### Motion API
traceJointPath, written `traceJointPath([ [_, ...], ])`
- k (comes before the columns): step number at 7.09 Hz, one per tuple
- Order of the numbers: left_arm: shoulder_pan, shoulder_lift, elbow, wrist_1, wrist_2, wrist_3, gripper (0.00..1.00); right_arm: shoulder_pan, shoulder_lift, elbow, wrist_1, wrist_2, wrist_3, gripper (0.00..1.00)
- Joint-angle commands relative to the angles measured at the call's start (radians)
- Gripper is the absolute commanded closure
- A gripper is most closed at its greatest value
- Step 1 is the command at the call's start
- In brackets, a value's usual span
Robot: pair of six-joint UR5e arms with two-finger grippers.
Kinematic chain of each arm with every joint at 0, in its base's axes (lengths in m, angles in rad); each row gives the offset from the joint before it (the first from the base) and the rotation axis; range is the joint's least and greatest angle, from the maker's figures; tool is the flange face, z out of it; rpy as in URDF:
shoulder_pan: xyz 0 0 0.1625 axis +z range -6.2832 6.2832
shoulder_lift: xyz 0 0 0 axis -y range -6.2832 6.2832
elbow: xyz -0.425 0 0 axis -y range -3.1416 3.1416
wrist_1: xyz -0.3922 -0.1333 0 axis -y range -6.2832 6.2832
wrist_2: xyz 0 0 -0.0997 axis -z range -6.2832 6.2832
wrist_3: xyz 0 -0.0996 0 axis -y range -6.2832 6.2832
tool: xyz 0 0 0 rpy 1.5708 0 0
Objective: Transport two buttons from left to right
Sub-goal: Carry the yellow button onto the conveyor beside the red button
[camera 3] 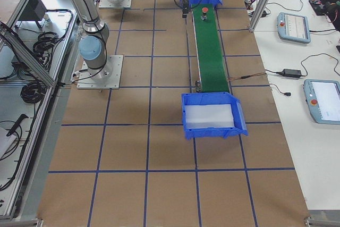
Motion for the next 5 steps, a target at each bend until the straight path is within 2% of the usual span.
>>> traceJointPath([
  [1, -0.13, 0.023, -0.001, -0.012, -0.002, -0.17, 0.74, 0.001, 0.0, -0.001, 0.0, 0.0, 0.0, 0.0],
  [3, -0.174, -0.001, -0.015, -0.007, -0.004, -0.209, 0.75, 0.004, 0.0, -0.001, 0.0, 0.0, 0.002, 0.0],
  [5, -0.2, -0.086, -0.024, 0.124, 0.002, -0.226, 0.74, 0.002, 0.0, 0.0, 0.0, 0.0, 0.002, 0.0],
])
